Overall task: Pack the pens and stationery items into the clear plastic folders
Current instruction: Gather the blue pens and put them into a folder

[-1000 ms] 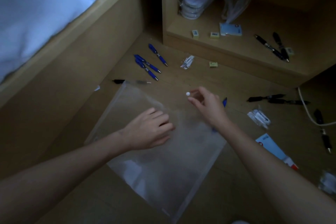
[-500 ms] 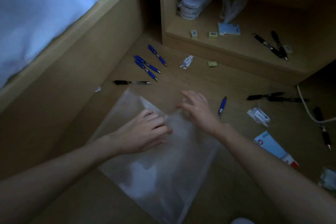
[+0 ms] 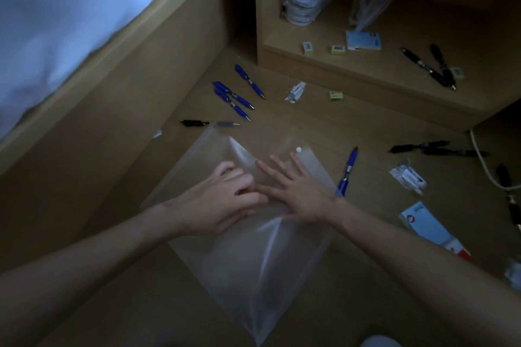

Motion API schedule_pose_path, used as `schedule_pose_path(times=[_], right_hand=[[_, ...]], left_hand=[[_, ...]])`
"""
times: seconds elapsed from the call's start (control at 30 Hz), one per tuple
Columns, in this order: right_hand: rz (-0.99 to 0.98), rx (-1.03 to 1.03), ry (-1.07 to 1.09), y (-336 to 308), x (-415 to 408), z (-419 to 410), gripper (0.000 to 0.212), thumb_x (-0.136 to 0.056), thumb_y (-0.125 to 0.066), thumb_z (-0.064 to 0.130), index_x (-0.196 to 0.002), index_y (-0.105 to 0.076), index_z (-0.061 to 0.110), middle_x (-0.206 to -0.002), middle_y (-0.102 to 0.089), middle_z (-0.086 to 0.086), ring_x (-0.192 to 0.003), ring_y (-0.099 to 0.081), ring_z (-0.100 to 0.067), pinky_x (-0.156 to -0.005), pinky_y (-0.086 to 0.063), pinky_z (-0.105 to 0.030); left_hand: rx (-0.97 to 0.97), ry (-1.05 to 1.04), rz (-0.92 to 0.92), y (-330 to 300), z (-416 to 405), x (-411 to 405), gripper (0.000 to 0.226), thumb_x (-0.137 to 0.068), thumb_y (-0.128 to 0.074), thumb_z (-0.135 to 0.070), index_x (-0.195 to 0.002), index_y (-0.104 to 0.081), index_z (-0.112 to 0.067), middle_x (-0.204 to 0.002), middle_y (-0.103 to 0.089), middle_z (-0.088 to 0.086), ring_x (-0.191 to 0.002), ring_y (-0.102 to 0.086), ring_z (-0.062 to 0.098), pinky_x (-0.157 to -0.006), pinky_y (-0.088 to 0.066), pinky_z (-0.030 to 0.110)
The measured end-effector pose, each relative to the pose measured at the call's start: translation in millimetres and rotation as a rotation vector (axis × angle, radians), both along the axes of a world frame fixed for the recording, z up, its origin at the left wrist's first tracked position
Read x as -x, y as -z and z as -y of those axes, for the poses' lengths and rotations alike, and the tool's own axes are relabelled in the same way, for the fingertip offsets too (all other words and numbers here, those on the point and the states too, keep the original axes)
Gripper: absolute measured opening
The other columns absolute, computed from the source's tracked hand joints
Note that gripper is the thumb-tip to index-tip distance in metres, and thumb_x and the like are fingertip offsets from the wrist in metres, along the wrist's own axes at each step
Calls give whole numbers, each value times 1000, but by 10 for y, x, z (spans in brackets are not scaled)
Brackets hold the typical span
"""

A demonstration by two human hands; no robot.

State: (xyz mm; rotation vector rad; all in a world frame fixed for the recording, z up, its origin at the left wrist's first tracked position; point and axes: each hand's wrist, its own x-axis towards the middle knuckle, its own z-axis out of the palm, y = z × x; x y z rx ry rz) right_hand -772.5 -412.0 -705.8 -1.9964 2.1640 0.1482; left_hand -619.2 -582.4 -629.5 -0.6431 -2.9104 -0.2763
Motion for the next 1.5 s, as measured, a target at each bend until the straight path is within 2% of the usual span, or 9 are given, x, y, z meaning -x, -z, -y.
schedule_pose_path(times=[0.13, 0.23, 0.5, 0.63, 0.77, 0.93, 1.1, 1.33, 1.5], right_hand=[[-76, -71, 65, 17, 13, -6, 83, -75, -55, 69, -147, -32, 32, -159, -8, -14, -145, -3, -36, -109, 9, -56], [-98, -123, 49, 16, 19, 2, 85, -83, -53, 62, -152, -13, 31, -158, 15, -11, -145, 16, -32, -108, 22, -49], [-11, -117, 268, -222, 10, 177, 84, -86, -57, 50, -151, -7, 35, -158, 22, -6, -145, 19, -28, -111, 16, -53], [164, -114, 400, -299, 30, 321, 79, -89, -57, 47, -152, -10, 36, -158, 22, -3, -145, 18, -27, -112, 12, -53], [270, -145, 428, -335, 27, 366, 74, -90, -55, 48, -151, -16, 34, -159, 16, -5, -146, 16, -26, -115, 7, -50], [332, -117, 438, -240, -73, 357, 65, -91, -54, 47, -148, -26, 33, -160, 5, -6, -147, 9, -25, -116, 5, -46], [472, 60, 486, -283, -57, 222, 48, -94, -54, 38, -140, -44, 31, -158, -17, -3, -147, -5, -19, -116, -2, -38], [564, 261, 550, -319, 48, 7, 31, -95, -55, 29, -126, -60, 28, -151, -36, 2, -144, -20, -15, -114, -11, -33], [634, 455, 675, -310, 107, -153, 31, -94, -57, 22, -125, -61, 21, -140, -49, -1, -133, -40, -18, -112, -27, -36]], left_hand=[[-40, 60, -10, -105, -94, -1, 17, -96, -41, -28, -103, -54, -21, -81, -48, -1, -78, -40, 15, -86, -31, 34], [-77, 77, 1, -234, -137, 21, 21, -96, -41, -27, -94, -60, -18, -81, -47, -2, -78, -40, 16, -87, -31, 34], [-2, 22, 62, -397, 197, -30, 5, -94, -39, -28, -93, -44, -27, -85, -46, -3, -84, -44, 15, -101, -24, 40], [123, -63, 130, -442, 484, -137, 4, -92, -37, -29, -91, -41, -28, -102, -48, 1, -111, -46, 21, -110, -18, 48], [113, -365, 230, -588, 700, -301, 23, -94, -27, -47, -93, -41, -30, -137, -33, 10, -128, -39, 36, -100, -39, 57], [71, -433, 415, -608, 715, -407, 47, -81, -8, -77, -96, -34, -41, -152, -17, -1, -97, -62, 15, -81, -52, 35], [16, -495, 462, -419, 608, -449, 81, -60, 7, -92, -115, -23, -40, -156, -23, -5, -124, -51, 23, -95, -45, 39], [88, -344, 161, -211, 469, -304, 36, -82, -41, -50, -107, -41, -24, -122, -64, 13, -84, -71, 28, -57, -56, 40], [133, -331, 179, -91, 507, -297, 40, -84, -43, -51, -113, -41, -23, -129, -60, 7, -90, -70, 23, -60, -57, 36]])
